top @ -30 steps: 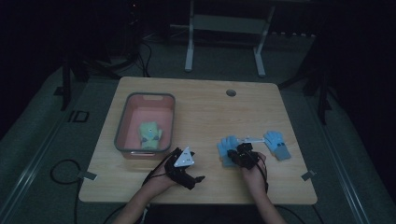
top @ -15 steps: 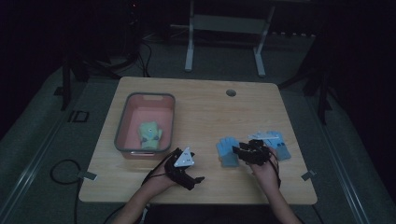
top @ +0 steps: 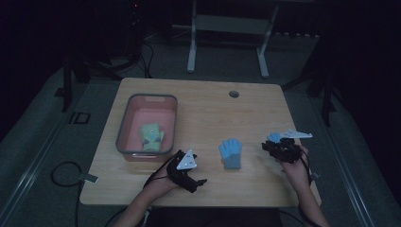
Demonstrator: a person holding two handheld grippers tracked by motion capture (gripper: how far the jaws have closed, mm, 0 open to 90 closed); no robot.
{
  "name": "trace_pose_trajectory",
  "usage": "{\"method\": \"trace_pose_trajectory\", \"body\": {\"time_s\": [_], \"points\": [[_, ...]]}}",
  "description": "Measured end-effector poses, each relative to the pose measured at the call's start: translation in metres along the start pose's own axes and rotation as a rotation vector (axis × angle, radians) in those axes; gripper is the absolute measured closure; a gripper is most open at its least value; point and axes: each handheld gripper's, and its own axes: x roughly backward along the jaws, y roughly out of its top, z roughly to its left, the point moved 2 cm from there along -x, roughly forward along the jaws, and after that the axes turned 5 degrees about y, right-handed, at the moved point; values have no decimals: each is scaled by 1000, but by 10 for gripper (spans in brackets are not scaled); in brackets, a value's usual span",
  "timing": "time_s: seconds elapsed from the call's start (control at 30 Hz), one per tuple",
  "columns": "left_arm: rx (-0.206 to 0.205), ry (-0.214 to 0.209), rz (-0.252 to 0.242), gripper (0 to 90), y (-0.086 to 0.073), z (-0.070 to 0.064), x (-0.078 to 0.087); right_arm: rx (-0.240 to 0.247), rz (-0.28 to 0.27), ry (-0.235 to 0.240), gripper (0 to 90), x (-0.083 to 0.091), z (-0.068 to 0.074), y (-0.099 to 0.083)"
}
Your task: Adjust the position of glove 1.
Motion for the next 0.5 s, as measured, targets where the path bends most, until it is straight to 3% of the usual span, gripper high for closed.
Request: {"method": "trace_pose_trajectory", "body": {"time_s": [0.27, 0.5], "points": [[0, -5, -4, 38, 0, -1, 0, -43, 3, -66, 692, 9, -46, -3], [-6, -7, -4, 38, 0, -1, 0, -46, 59, -94, 676, -1, -67, -14]]}}
